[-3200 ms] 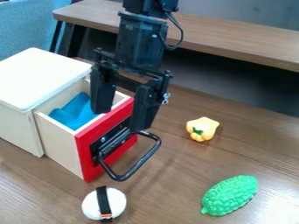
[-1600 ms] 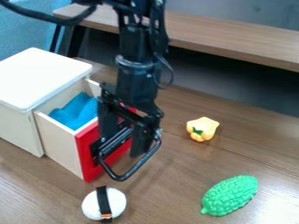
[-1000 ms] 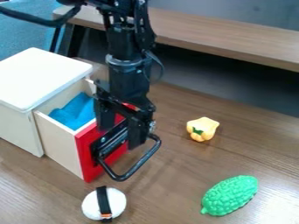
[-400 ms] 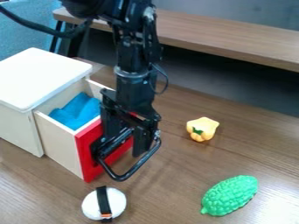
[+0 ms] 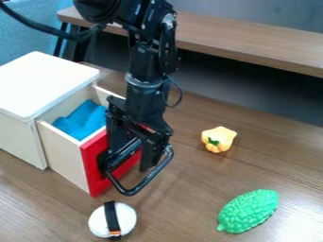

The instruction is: Closed the drawer

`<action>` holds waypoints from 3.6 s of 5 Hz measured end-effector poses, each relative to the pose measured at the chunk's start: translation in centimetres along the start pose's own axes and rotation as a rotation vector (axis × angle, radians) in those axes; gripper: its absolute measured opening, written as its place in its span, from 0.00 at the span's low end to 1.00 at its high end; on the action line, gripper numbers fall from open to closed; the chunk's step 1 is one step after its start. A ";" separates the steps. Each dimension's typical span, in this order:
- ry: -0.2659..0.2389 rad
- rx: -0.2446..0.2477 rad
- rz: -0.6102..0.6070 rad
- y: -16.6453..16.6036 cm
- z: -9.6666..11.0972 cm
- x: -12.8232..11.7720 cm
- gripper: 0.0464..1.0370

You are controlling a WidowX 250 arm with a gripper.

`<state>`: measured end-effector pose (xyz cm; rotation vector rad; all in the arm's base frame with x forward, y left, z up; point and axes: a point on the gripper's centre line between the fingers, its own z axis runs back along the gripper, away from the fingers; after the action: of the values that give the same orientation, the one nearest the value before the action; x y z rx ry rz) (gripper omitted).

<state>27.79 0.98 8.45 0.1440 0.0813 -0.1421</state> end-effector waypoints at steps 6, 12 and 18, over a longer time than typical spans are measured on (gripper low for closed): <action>0.098 0.080 0.152 7.1 -1.0 -1.1 0.96; 0.228 0.261 0.222 10.7 -1.7 -1.9 0.96; 0.402 -0.146 -0.058 -1.0 5.5 -0.8 0.96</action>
<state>27.22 -0.74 13.86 0.0221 0.4955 -0.1628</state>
